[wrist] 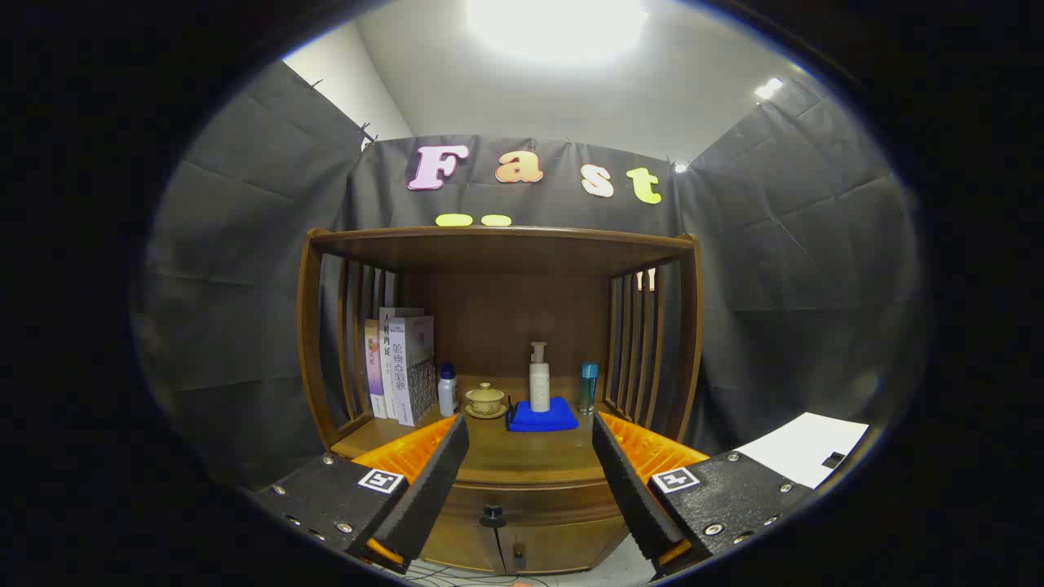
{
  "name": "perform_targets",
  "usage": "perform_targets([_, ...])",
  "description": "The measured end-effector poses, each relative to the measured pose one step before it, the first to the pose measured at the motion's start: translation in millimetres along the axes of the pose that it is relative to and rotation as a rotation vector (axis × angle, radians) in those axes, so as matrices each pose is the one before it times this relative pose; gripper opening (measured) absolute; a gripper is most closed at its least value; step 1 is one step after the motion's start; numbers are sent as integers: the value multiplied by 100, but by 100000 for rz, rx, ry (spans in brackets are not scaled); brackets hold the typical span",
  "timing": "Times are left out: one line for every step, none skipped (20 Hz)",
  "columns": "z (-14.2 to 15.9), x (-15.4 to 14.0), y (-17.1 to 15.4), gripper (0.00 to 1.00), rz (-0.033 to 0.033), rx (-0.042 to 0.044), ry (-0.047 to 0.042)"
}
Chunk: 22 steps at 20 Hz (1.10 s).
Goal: Pull open the drawer, take out the items inside it, and place them on the countertop above the cabinet.
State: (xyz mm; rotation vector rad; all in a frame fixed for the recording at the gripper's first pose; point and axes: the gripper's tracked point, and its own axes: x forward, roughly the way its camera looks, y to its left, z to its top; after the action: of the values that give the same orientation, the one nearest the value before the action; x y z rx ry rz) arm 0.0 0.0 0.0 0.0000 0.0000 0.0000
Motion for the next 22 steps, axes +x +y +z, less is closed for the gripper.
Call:
perform_targets([-1, 43, -18, 95, 2, -25, 62])
perform_targets([-49, 20, -1, 95, 131, -29, 146])
perform_targets([-51, 41, 42, 95, 202, -50, 206])
perform_targets([-106, 46, 51, 95, 123, -105, 222])
perform_targets([-75, 24, 30, 95, 132, -187, 216])
perform_targets([-115, 38, 68, 95, 324, -302, 189])
perform_targets([50, -29, 61, 95, 312, -408, -40])
perform_targets([-44, 16, 38, 95, 141, -453, -54])
perform_targets([65, 9, 42, 95, 34, -453, -136])
perform_targets([30, -24, -46, 95, -106, -256, -207])
perform_targets([109, -14, -17, 95, -71, 10, -163])
perform_targets([-17, -38, 132, 95, 218, 173, -135])
perform_targets([-12, 23, 97, 95, 360, 111, 13])
perform_targets([-88, -12, 70, 95, 184, 44, 171])
perform_targets([15, 33, 44, 95, 70, 71, 165])
perform_targets([-54, -20, 44, 95, 47, 198, 101])
perform_targets([38, 41, 8, 95, 78, 143, 67])
perform_targets([-24, -19, -107, 95, -76, -33, -29])
perform_targets([5, 42, -123, 95, -312, -153, 42])
perform_targets([49, -33, -122, 95, -360, -45, -110])
perform_targets([137, -25, -132, 95, -243, 195, -262])
perform_targets([5, -67, -54, 95, -168, 278, -63])
